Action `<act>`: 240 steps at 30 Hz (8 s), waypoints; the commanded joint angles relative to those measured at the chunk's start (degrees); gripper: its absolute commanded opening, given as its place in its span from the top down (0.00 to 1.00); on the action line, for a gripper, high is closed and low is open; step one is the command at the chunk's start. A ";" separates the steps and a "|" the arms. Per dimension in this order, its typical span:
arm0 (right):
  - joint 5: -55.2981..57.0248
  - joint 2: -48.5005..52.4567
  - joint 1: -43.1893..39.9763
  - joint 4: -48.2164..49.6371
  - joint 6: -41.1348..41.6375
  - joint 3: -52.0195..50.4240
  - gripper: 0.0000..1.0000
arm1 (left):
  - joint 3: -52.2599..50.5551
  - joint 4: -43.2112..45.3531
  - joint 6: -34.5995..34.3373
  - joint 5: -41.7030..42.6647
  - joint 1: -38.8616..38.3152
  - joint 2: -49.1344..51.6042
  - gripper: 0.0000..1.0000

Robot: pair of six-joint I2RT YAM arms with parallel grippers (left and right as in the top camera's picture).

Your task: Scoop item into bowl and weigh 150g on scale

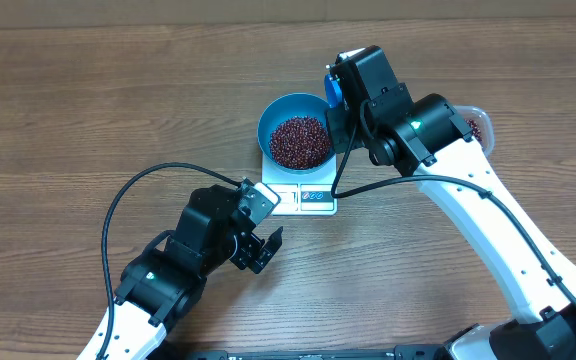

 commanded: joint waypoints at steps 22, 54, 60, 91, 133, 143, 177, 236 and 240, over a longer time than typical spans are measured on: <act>4.94 0.17 2.25 0.37 -0.98 1.49 0.96 | -0.02 0.15 -0.04 1.03 0.31 -0.11 0.00; 6.64 3.06 3.65 0.70 -3.45 1.49 0.96 | -0.02 0.15 -0.04 1.03 0.31 -0.11 0.00; 7.45 4.20 4.76 0.68 -3.41 1.49 0.96 | -0.02 0.15 -0.04 1.03 0.31 -0.11 0.00; 7.93 4.20 4.24 2.93 -0.92 1.51 0.96 | -0.02 0.15 -0.04 1.03 0.31 -0.11 0.00; 0.98 1.11 -22.38 -8.50 39.34 1.53 0.96 | -0.02 0.15 -0.04 1.03 0.31 -0.11 0.01; 1.88 1.11 -22.38 -8.28 40.85 1.49 0.96 | -0.02 0.15 -0.04 1.03 0.31 -0.11 0.00; 10.60 4.46 -23.54 -7.41 56.78 0.87 0.96 | -0.02 0.15 -0.04 1.03 0.31 -0.11 0.01; -13.35 4.48 -23.69 -5.27 0.20 -15.52 0.26 | -0.02 0.15 -0.04 1.03 0.31 -0.11 0.00; -13.64 4.48 -23.69 -1.70 -3.32 -18.73 0.23 | -0.02 0.15 -0.04 1.03 0.31 -0.11 0.00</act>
